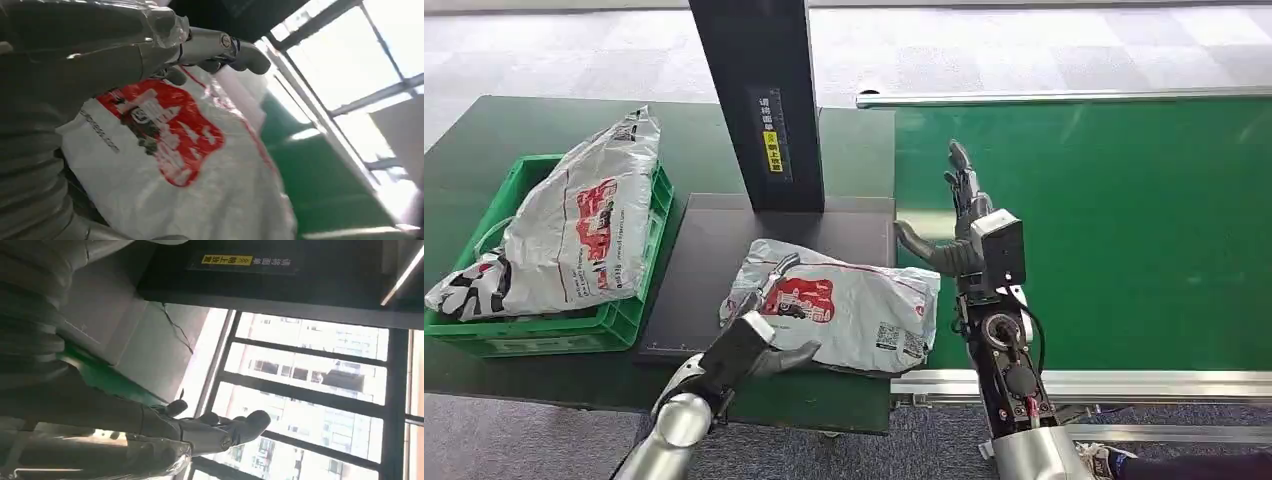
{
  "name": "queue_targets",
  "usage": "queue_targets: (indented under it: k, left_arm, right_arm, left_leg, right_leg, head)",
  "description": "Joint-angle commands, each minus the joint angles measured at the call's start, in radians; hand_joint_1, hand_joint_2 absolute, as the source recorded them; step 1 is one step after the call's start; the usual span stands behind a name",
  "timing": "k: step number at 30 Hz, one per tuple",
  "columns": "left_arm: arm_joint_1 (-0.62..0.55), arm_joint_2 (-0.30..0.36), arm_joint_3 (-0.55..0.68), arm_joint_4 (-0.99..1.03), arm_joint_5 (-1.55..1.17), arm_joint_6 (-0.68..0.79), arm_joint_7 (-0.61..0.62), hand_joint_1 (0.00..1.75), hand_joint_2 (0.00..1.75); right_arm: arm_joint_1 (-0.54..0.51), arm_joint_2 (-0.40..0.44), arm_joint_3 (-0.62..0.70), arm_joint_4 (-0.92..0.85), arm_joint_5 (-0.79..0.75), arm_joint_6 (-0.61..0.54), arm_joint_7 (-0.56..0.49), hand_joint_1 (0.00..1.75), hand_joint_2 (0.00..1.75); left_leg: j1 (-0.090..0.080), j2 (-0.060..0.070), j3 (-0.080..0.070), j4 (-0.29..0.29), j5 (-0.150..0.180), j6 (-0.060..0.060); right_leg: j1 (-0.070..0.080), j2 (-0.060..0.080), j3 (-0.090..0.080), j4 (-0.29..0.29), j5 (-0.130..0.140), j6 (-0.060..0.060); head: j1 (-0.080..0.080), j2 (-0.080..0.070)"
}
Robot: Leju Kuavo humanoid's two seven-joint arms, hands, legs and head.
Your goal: Moved the parcel from conveyor to table for the left to box.
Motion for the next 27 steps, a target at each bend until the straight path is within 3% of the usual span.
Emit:
queue_targets:
  k: [1, 9, 10, 11, 27]
  left_arm:
    - [-0.142, 0.001, -0.082, 0.318, -0.202, 0.118, 0.094, 0.0, 1.75]
    - [-0.221, -0.067, -0.051, 0.452, -0.228, 0.138, 0.048, 0.0, 1.75]
    - [-0.234, -0.077, -0.057, 0.474, -0.235, 0.144, 0.046, 0.12, 1.75]
    - [-0.237, -0.084, -0.059, 0.48, -0.236, 0.148, 0.047, 0.12, 1.75]
    - [-0.238, -0.083, -0.059, 0.484, -0.236, 0.15, 0.047, 0.12, 1.75]
  right_arm:
    - [-0.051, -0.004, -0.021, 0.054, 0.024, -0.007, 0.049, 0.0, 1.75]
    - [-0.024, -0.028, -0.025, 0.03, 0.054, -0.005, 0.051, 0.0, 1.75]
    - [-0.009, -0.035, -0.032, 0.015, 0.055, -0.007, 0.051, 0.0, 1.75]
    - [-0.002, -0.041, -0.035, 0.011, 0.057, -0.007, 0.049, 0.0, 1.75]
    - [-0.002, -0.038, -0.035, 0.01, 0.056, -0.007, 0.05, 0.0, 1.75]
  left_leg:
    - [0.0, -0.003, 0.002, -0.002, 0.001, 0.0]
    - [0.0, -0.003, 0.001, 0.0, 0.0, 0.001]
    - [0.0, -0.005, 0.002, -0.001, 0.0, 0.001]
    - [0.0, -0.005, 0.001, -0.001, 0.0, 0.001]
    - [0.0, -0.002, 0.001, 0.0, 0.0, 0.001]
  right_leg:
    - [0.0, -0.003, 0.003, -0.001, -0.001, 0.0]
    - [0.0, -0.002, 0.002, -0.001, -0.001, 0.0]
    - [0.0, -0.003, 0.004, -0.002, -0.001, 0.001]
    - [0.0, -0.004, 0.003, -0.001, -0.001, 0.0]
    - [0.0, -0.001, 0.002, -0.001, 0.0, 0.0]
  head:
    - [0.0, 0.0]
    - [0.0, 0.0]
    - [0.0, 0.0]
    - [0.0, 0.0]
    - [0.0, 0.0]
